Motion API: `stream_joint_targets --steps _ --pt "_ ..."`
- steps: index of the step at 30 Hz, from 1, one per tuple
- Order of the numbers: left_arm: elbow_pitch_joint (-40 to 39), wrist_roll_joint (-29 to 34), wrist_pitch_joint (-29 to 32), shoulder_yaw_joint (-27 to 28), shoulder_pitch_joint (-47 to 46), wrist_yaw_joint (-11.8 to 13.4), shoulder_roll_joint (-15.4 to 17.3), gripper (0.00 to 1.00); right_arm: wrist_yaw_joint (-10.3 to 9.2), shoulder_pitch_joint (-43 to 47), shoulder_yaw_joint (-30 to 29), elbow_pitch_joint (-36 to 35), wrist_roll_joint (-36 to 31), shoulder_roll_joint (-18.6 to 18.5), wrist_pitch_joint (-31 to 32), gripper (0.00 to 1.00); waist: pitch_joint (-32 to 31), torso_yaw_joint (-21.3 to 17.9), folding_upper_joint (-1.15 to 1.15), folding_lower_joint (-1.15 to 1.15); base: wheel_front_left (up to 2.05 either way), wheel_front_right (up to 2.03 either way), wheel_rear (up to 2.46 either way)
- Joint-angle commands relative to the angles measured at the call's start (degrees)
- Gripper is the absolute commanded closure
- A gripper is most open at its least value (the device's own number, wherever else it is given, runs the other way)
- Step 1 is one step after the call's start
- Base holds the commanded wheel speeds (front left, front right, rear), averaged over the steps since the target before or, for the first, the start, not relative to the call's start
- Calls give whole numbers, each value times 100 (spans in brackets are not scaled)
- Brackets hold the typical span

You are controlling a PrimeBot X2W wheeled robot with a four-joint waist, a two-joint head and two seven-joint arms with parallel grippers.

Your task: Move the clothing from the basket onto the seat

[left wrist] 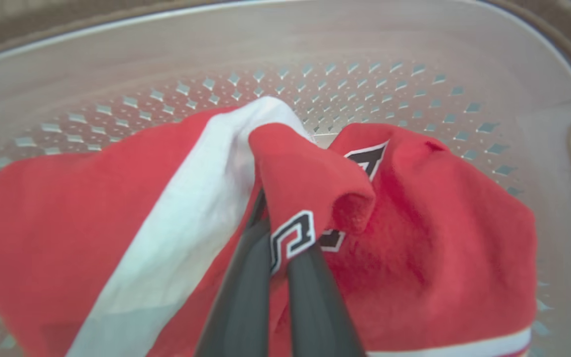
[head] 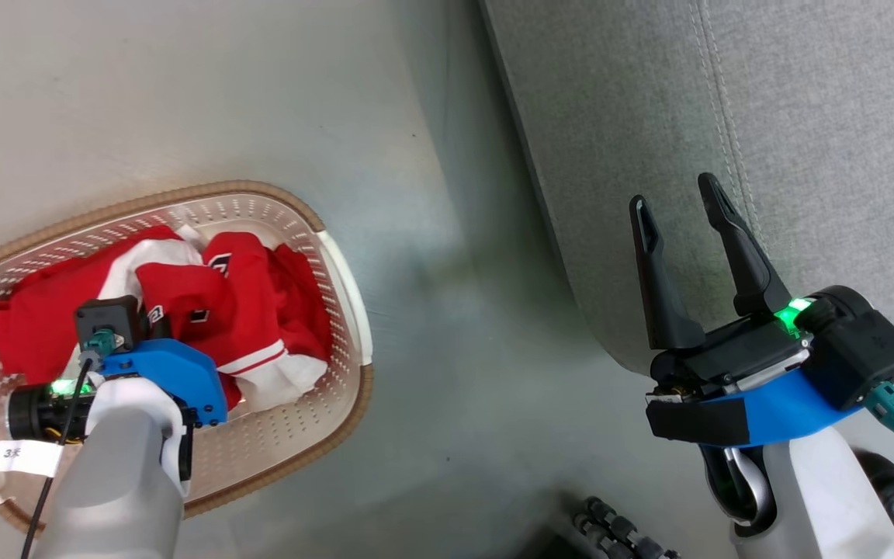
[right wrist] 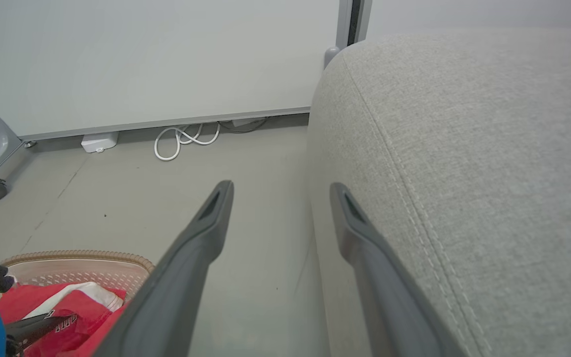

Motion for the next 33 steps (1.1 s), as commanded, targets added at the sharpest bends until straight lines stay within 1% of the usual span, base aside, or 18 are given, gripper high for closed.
stream_joint_targets --steps 1,5,10,18,23,28,33 --pt "-17 -48 -21 -23 -49 -26 -32 100 3 -65 -16 24 -68 -6 -27 0 -116 121 0 0 0 0 0" --pt "-15 -62 -49 -69 27 -93 -197 100 3 -79 -59 73 -213 -6 -27 0 -388 344 0 0 0 0 0" --pt "-146 -81 -59 -124 210 -286 -343 100 3 -18 -41 177 -409 -9 -27 0 -865 591 0 0 0 0 0" --pt "-498 -54 -58 -253 758 -487 -563 100 3 274 -133 433 -656 -10 -26 0 -1867 984 0 0 0 0 0" --pt "-684 -161 -59 -295 1103 -611 -662 100 3 514 -137 584 -745 -11 -26 0 -2509 1198 0 0 0 0 0" --pt "-832 -242 -59 -469 1399 -747 -719 100 3 771 -194 732 -822 -12 -25 0 -3112 1426 0 0 0 0 0" --pt "-987 -385 -59 -852 1517 -844 -740 100 3 1026 -248 829 -845 -10 -25 0 -3584 1676 0 0 0 0 0"
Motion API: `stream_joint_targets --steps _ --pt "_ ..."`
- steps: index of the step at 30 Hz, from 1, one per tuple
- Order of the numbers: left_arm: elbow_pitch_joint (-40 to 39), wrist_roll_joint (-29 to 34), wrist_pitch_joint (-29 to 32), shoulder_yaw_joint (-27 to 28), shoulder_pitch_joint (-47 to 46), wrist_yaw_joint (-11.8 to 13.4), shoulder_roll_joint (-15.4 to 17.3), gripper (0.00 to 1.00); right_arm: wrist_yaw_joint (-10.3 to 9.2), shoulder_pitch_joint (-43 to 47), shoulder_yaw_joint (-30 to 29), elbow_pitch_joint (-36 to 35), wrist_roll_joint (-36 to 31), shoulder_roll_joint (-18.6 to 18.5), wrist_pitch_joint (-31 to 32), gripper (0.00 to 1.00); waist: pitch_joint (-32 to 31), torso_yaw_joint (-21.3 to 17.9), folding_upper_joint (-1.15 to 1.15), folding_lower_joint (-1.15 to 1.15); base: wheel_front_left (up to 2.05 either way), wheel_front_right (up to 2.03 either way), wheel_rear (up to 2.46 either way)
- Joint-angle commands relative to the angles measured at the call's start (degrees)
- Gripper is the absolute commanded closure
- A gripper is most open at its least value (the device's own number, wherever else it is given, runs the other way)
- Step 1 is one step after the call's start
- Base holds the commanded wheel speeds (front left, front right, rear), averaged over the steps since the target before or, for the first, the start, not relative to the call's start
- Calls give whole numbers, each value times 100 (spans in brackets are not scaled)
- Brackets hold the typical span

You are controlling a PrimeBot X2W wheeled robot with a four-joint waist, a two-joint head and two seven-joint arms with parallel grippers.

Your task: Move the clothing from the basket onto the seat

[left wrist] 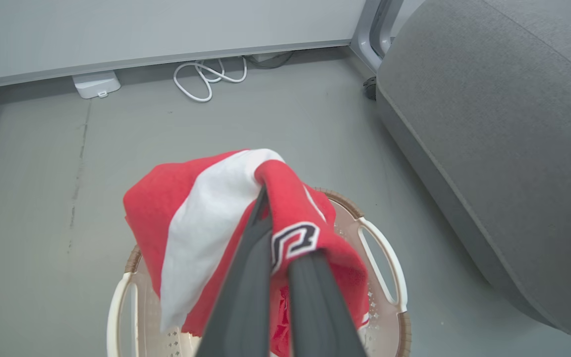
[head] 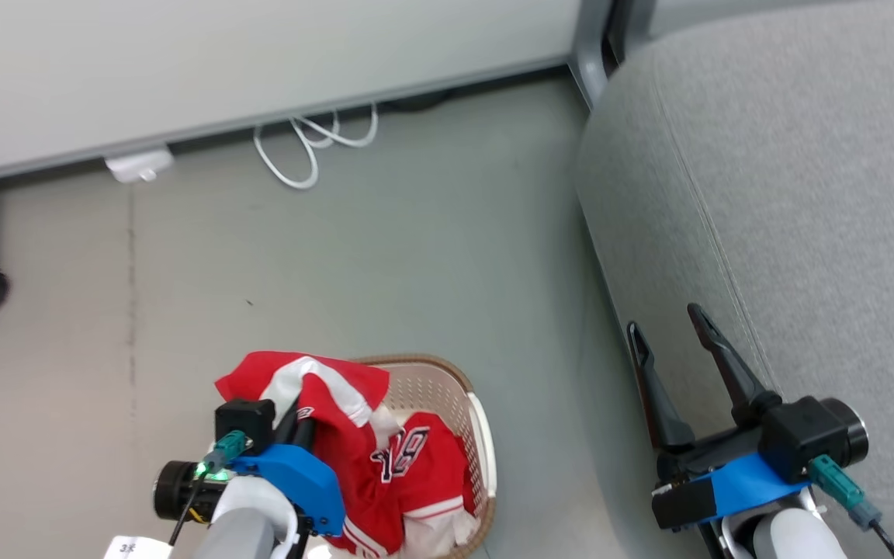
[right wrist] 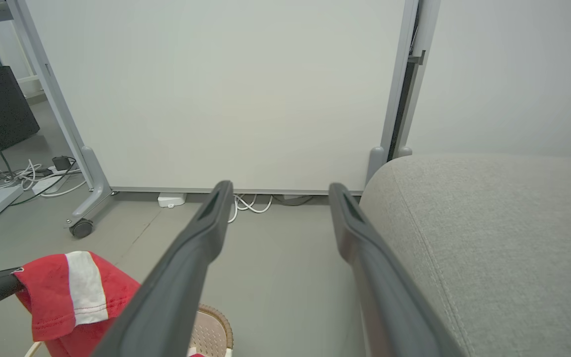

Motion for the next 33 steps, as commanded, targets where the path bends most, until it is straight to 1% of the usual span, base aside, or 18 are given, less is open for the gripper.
stream_joint_targets --steps 1,9,13,17,21,33 --pt "-95 -115 -30 -178 78 -45 -12 100 3 127 4 32 -16 -15 -22 0 -456 337 -1 1 0 0 0" --pt "-494 -450 -29 -1065 -199 -94 -11 100 3 350 16 142 32 -15 -22 0 -938 582 -1 1 0 0 0" --pt "-752 -741 -21 -1433 -356 -96 -12 100 3 448 1 180 31 -15 -22 0 -1118 654 -1 1 0 0 0" --pt "-1037 -997 41 -1820 -569 -99 -9 100 3 535 -12 204 0 -15 -22 0 -1244 718 -1 1 0 0 0" --pt "-1215 -1109 107 -2104 -772 -96 -10 100 3 600 0 213 -16 -14 -18 0 -1306 764 -1 1 0 0 0" --pt "-1822 -1698 503 -3078 -1722 121 -10 100 3 715 102 189 20 -15 70 0 -1433 940 -1 1 0 0 0"
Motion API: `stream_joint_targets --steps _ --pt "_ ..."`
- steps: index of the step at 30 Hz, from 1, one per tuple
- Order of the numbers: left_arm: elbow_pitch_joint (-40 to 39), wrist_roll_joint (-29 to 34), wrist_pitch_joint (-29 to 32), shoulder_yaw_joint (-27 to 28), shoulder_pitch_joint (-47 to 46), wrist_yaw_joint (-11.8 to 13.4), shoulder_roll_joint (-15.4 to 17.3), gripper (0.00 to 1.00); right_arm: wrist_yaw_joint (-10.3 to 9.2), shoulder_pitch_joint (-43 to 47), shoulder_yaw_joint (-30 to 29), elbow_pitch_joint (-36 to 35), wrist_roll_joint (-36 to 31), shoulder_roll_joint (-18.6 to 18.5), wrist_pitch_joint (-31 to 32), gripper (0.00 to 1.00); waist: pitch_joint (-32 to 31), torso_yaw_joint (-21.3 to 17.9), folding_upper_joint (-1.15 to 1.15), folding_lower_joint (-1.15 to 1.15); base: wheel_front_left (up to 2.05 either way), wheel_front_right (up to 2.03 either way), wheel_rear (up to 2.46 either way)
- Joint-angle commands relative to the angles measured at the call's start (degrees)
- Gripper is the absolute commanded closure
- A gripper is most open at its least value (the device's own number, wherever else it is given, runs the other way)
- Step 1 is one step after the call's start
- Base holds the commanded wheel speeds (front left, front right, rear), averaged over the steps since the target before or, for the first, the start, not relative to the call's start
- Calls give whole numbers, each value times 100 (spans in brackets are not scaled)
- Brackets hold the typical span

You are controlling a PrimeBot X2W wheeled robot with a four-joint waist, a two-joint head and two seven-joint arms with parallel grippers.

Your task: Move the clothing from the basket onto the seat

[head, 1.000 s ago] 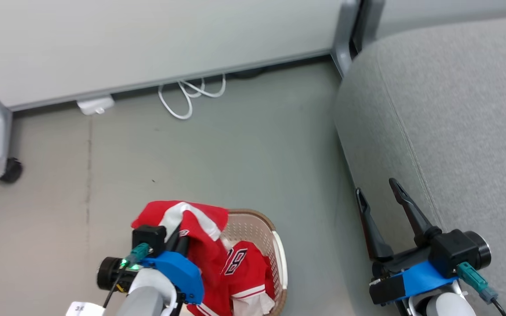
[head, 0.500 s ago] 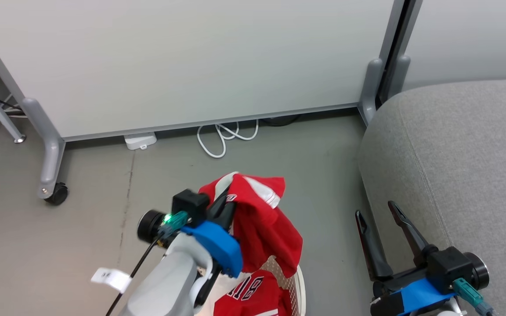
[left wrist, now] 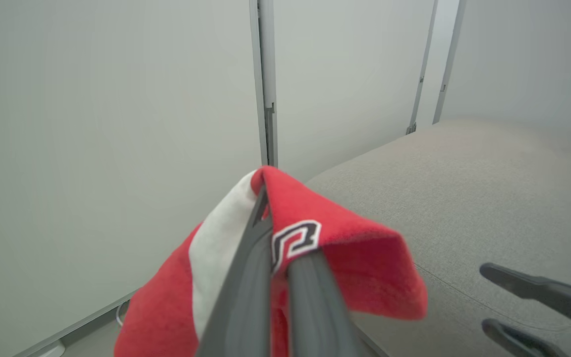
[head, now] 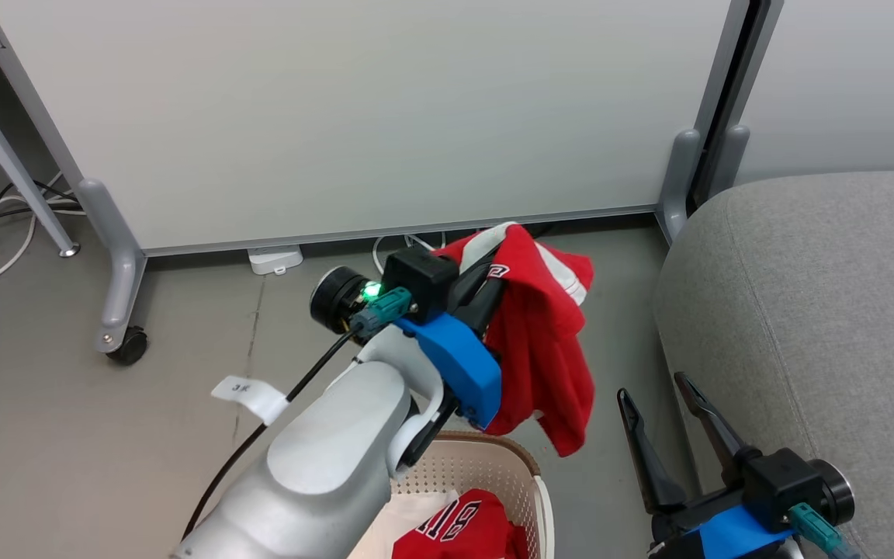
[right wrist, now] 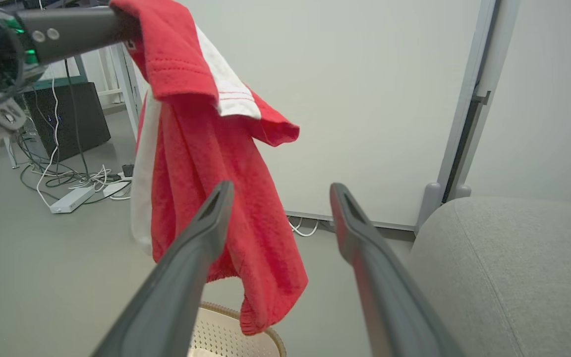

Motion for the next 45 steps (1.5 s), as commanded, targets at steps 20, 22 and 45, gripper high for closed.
stream_joint_targets --steps 20,22,45 --pt "-428 -1167 260 -1420 -885 498 1 100 3 47 124 65 81 -15 47 0 -17 34 0 1 0 0 0" --pt "-405 -1269 229 -1501 -921 528 1 100 3 43 125 78 85 -15 46 0 -14 36 0 1 0 0 0" --pt "-268 -1952 -31 -2248 -1307 748 1 100 3 -901 384 915 98 -15 615 0 84 124 0 1 0 0 0"
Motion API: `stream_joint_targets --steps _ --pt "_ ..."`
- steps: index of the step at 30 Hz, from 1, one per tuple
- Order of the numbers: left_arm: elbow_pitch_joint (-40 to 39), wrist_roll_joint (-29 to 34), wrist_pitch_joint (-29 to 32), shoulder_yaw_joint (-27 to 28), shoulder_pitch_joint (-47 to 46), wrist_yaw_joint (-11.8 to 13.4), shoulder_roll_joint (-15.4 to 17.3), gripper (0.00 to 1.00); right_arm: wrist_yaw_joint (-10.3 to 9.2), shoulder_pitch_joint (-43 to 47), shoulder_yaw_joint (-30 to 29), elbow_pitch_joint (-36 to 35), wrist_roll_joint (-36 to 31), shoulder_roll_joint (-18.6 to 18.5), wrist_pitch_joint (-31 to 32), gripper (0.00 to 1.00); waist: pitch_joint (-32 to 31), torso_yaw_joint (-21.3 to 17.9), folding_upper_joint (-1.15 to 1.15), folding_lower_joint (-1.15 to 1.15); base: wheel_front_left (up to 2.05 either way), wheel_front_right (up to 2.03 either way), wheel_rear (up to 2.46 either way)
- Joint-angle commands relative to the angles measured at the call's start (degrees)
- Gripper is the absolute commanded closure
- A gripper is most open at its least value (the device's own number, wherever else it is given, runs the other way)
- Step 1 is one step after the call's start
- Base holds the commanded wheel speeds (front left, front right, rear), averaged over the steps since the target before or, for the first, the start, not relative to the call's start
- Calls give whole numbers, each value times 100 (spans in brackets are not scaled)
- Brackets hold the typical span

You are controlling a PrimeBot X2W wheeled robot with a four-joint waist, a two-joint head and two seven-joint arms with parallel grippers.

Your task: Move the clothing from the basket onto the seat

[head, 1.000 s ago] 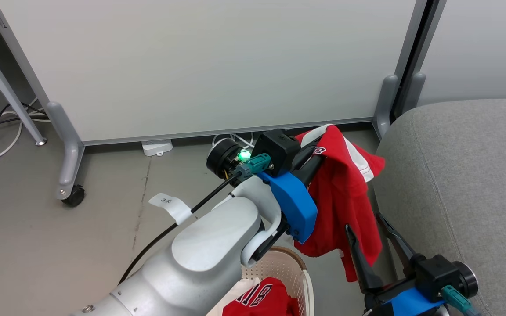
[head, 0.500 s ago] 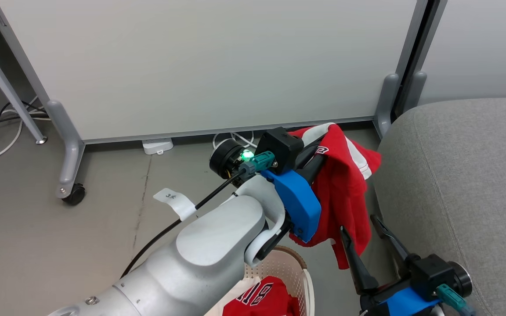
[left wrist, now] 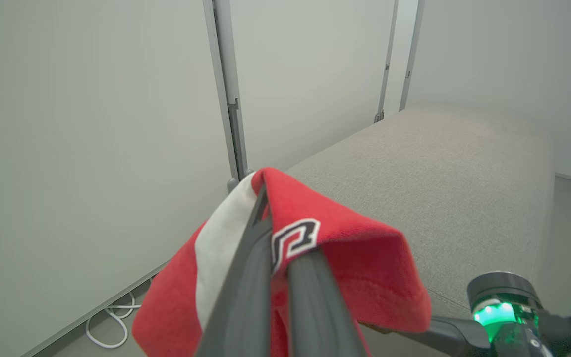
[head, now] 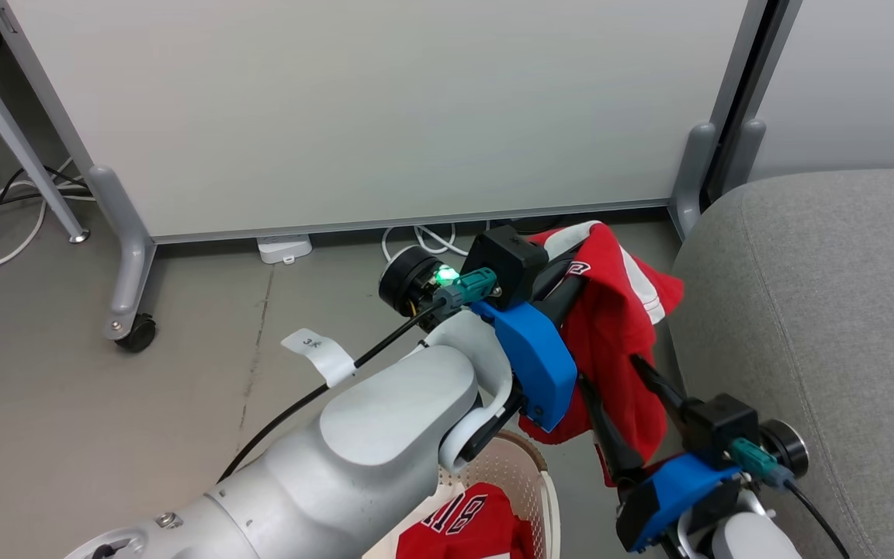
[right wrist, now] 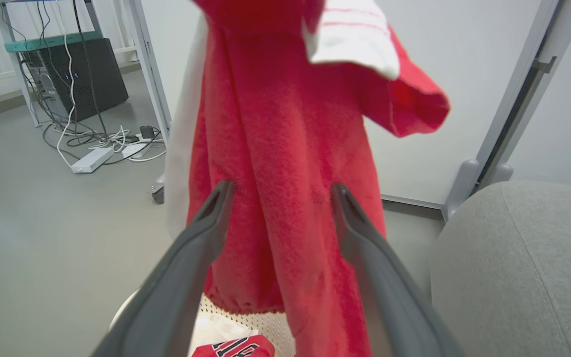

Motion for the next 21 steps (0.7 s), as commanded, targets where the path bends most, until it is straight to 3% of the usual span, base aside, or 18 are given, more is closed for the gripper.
stream_joint_targets --steps 1,21 --pt "-7 -52 -52 -44 -116 32 0 100 3 -185 46 124 -52 -15 57 0 -3 1 0 0 0 0 0" --pt "-69 -457 -111 -298 -247 59 0 100 3 -1729 537 1892 17 -15 61 0 15 58 0 0 0 0 0"
